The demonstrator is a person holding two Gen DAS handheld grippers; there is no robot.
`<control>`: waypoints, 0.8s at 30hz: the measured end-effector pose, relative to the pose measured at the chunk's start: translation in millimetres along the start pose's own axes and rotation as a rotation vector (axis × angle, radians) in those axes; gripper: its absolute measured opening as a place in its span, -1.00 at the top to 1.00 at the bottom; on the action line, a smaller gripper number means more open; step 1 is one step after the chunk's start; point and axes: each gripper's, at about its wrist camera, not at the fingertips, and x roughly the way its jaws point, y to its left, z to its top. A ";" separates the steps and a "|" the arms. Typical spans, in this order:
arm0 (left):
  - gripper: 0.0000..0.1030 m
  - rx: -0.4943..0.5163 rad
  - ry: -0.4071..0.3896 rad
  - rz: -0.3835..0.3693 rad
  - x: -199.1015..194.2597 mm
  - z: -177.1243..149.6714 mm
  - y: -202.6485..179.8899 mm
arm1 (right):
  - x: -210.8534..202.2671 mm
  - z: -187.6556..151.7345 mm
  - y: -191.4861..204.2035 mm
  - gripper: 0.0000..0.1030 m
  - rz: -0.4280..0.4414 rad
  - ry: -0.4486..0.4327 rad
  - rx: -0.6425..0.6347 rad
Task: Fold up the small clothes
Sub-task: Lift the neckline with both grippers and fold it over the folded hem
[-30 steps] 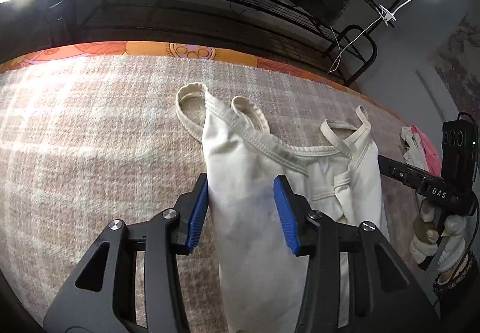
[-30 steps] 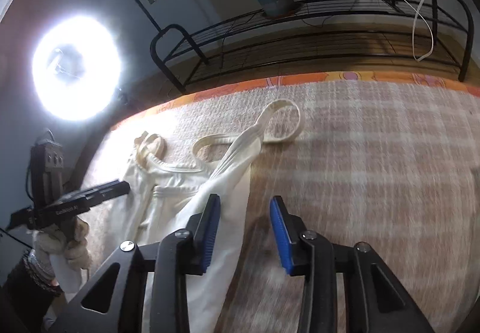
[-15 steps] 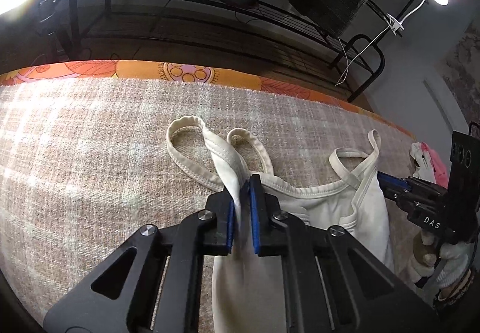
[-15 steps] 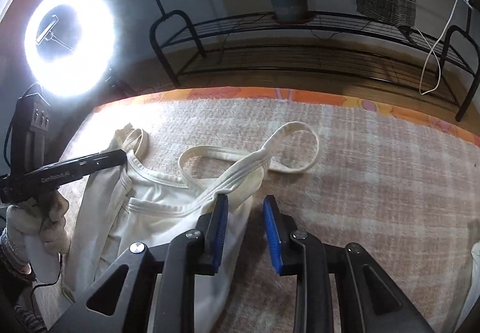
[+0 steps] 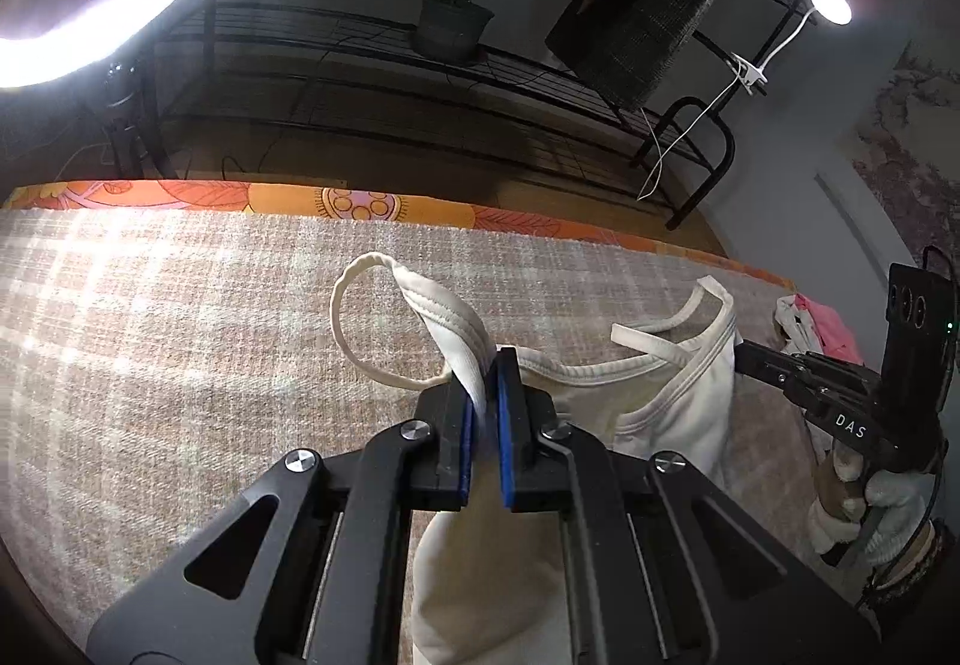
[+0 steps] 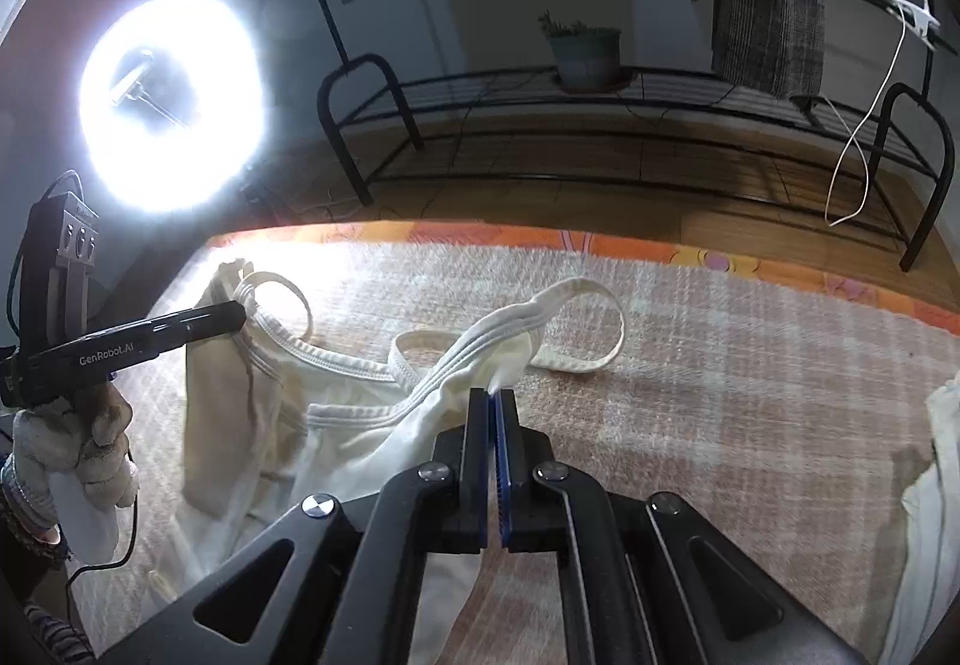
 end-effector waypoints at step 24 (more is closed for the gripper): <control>0.92 0.041 -0.012 0.004 -134.4 -138.6 -20.5 | -146.0 -114.4 86.4 1.00 -0.029 -0.066 -0.036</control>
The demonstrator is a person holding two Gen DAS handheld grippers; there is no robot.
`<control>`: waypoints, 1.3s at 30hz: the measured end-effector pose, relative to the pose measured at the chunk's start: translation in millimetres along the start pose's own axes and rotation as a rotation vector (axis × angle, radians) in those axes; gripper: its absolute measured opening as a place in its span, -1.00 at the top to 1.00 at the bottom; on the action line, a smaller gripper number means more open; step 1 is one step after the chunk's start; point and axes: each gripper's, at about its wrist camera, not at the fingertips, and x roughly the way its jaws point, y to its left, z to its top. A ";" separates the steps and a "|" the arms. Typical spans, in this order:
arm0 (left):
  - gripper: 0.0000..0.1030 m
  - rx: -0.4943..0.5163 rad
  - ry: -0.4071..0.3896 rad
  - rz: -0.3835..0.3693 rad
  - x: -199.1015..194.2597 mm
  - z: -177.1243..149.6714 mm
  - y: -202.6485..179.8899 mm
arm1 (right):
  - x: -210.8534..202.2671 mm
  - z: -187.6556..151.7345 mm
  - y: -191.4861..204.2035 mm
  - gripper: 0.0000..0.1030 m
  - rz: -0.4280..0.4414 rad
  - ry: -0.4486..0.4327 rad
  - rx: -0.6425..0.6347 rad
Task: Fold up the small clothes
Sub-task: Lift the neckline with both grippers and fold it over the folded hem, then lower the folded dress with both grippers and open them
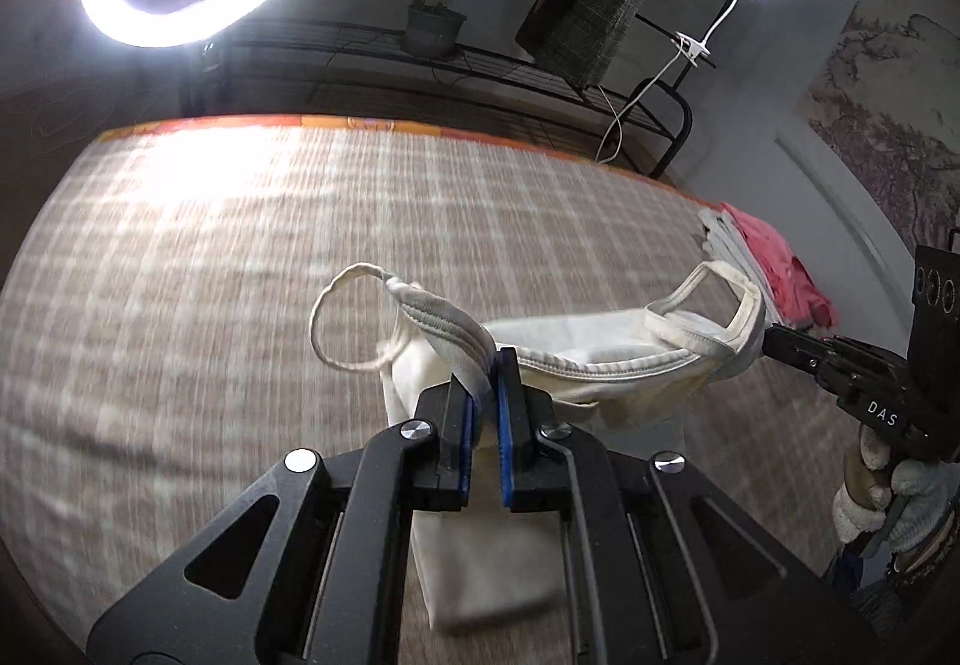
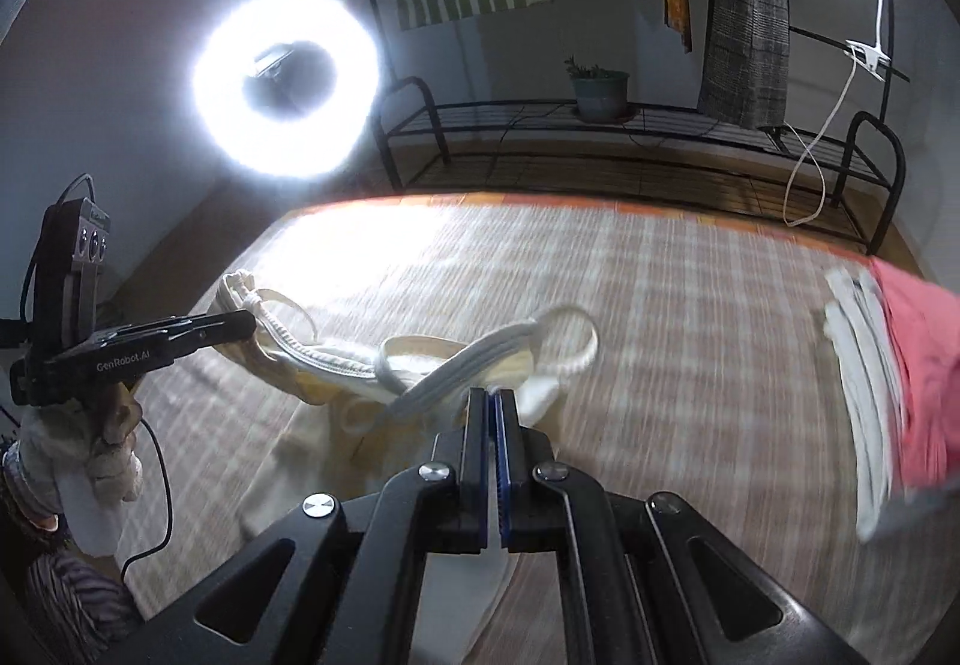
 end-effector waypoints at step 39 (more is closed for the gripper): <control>0.63 0.144 0.349 -0.012 20.6 -69.2 -20.1 | 30.9 -71.7 9.9 0.48 0.118 0.306 0.099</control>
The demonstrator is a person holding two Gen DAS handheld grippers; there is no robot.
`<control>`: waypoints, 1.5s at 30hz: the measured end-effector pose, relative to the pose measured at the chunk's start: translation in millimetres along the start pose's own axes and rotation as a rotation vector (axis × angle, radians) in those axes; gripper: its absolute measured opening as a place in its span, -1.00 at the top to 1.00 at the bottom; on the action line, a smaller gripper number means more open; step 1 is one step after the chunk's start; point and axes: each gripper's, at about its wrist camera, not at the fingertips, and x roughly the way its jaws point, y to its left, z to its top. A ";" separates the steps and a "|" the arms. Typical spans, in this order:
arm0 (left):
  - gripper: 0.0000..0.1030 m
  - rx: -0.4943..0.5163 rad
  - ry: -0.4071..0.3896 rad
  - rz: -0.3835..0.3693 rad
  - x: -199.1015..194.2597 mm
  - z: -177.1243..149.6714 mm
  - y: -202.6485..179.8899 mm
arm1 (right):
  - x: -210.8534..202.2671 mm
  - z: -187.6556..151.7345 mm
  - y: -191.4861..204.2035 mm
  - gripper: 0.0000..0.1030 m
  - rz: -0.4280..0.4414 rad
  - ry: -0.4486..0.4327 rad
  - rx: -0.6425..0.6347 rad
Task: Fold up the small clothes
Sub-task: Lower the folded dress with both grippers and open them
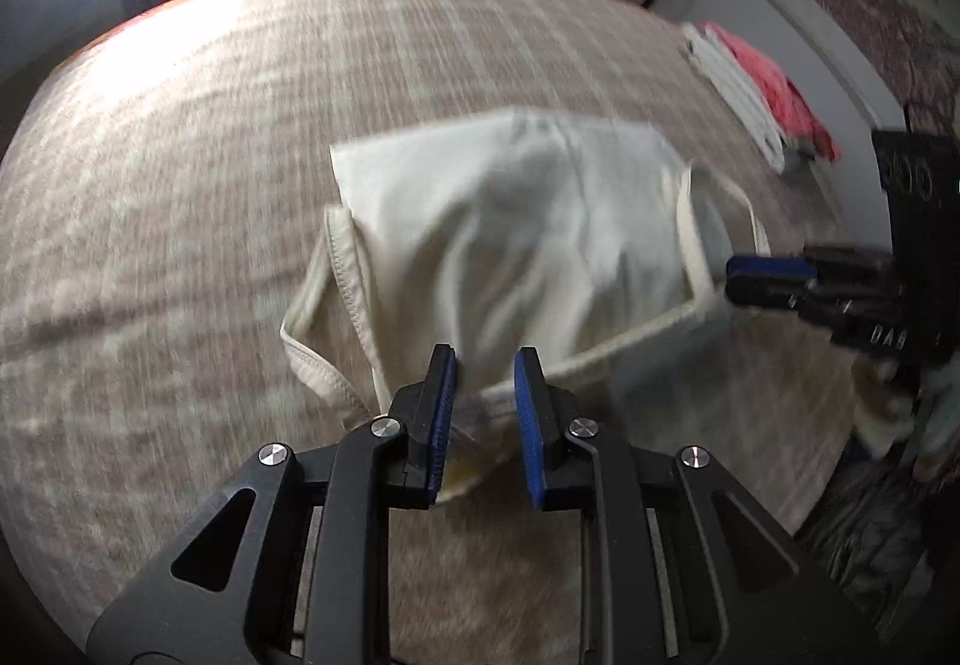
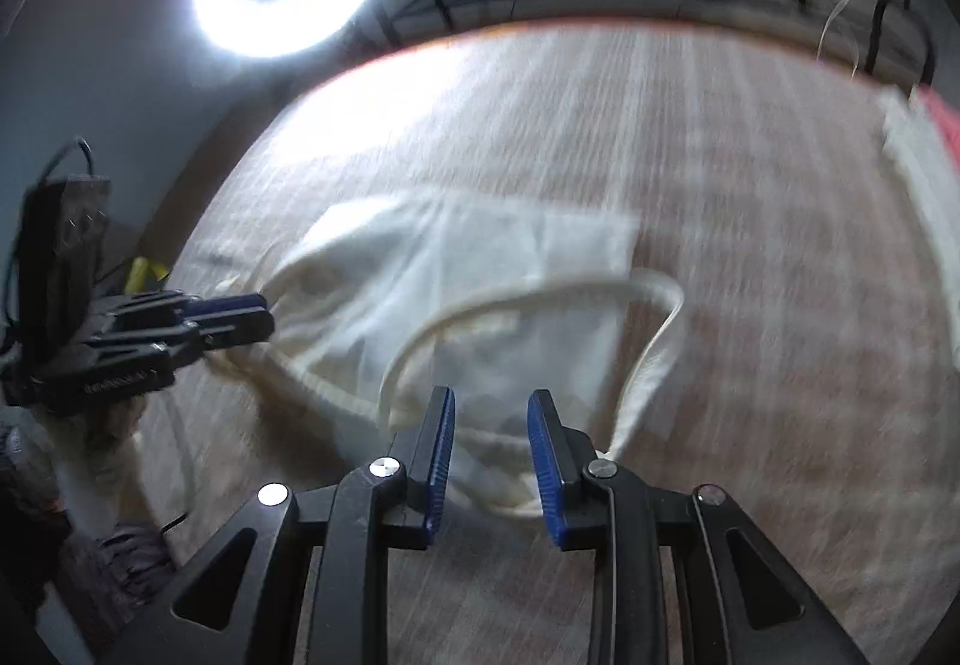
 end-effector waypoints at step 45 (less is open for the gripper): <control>0.56 -0.032 -0.068 0.209 13.4 13.8 19.8 | 7.2 2.5 18.1 0.40 -0.028 -0.072 -0.076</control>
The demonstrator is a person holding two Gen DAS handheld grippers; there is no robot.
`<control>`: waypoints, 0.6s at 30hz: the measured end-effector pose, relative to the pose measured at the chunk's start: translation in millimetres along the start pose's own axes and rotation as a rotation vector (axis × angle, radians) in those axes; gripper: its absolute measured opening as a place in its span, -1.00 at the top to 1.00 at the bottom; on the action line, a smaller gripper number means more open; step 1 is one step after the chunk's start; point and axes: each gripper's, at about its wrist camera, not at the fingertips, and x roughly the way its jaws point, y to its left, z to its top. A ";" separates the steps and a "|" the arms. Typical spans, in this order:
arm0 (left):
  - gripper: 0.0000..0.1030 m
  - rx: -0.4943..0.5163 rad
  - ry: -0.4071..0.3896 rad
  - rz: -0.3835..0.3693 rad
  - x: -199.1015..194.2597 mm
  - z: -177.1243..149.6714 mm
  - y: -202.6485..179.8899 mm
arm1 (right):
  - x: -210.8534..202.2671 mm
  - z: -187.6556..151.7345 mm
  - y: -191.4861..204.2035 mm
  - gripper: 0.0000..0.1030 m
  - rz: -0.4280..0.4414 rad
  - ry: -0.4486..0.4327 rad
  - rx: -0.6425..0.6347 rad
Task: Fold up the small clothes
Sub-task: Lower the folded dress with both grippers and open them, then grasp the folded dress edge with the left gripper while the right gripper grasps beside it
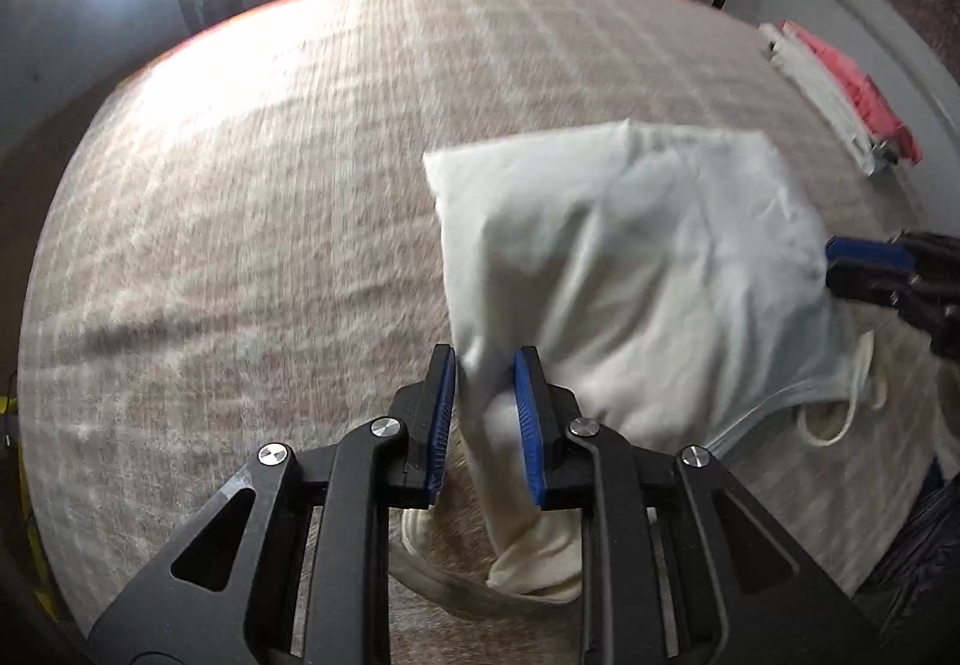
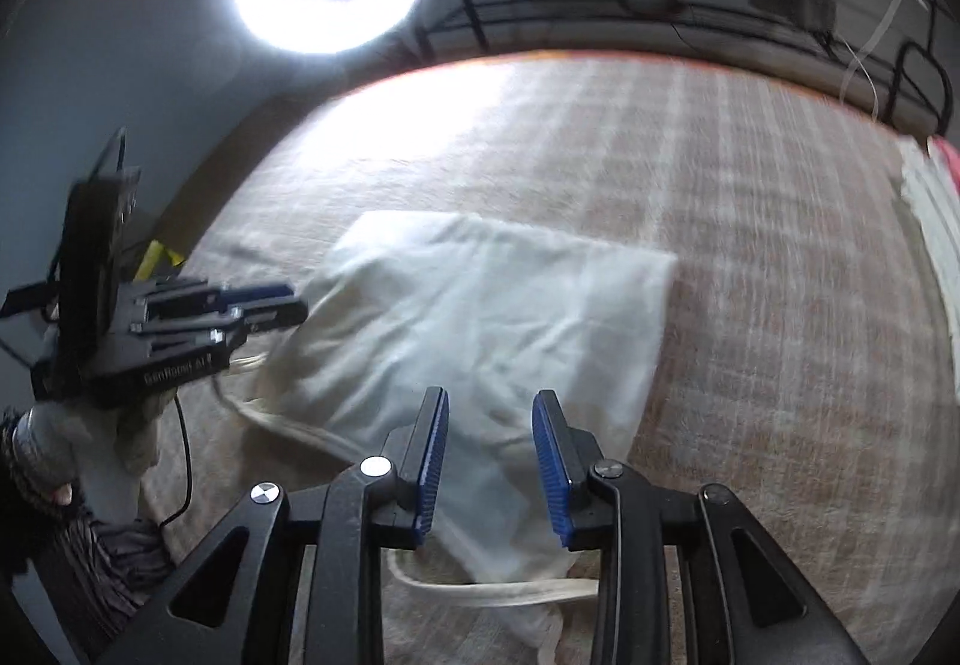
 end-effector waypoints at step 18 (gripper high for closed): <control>0.23 -0.399 0.009 -0.353 -29.1 -24.0 73.1 | -15.8 -13.6 -65.4 0.08 0.203 -0.003 0.236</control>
